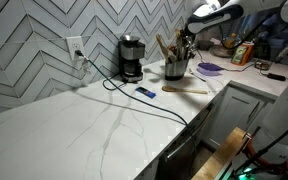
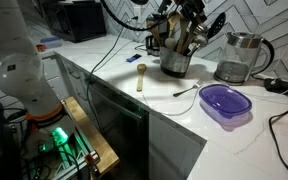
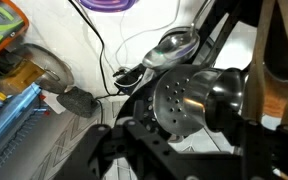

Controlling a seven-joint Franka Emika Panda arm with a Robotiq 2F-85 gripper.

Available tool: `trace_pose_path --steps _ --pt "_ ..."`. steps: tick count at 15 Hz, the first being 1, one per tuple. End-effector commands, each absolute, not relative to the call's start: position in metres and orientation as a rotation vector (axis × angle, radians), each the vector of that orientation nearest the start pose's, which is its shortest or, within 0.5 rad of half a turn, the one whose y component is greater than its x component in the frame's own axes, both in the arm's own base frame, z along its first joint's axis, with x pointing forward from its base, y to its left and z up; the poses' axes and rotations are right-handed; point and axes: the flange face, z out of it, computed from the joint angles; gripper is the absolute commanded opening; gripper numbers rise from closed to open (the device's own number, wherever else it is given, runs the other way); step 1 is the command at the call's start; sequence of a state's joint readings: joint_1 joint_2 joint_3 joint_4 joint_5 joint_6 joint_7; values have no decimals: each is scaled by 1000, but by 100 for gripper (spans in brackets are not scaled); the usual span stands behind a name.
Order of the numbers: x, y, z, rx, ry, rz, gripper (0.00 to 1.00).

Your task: Remove the metallic soup ladle from the utensils bucket and place it on the table

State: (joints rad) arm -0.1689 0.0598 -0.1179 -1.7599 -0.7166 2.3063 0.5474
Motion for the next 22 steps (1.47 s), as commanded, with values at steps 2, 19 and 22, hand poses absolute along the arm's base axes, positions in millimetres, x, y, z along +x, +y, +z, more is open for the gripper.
trace_pose_path --steps 2,19,22 --pt "596 -195 574 2422 -586 778 68" --pt "598 -181 570 2429 -527 840 0" --pt "593 -177 577 2411 -515 847 0"
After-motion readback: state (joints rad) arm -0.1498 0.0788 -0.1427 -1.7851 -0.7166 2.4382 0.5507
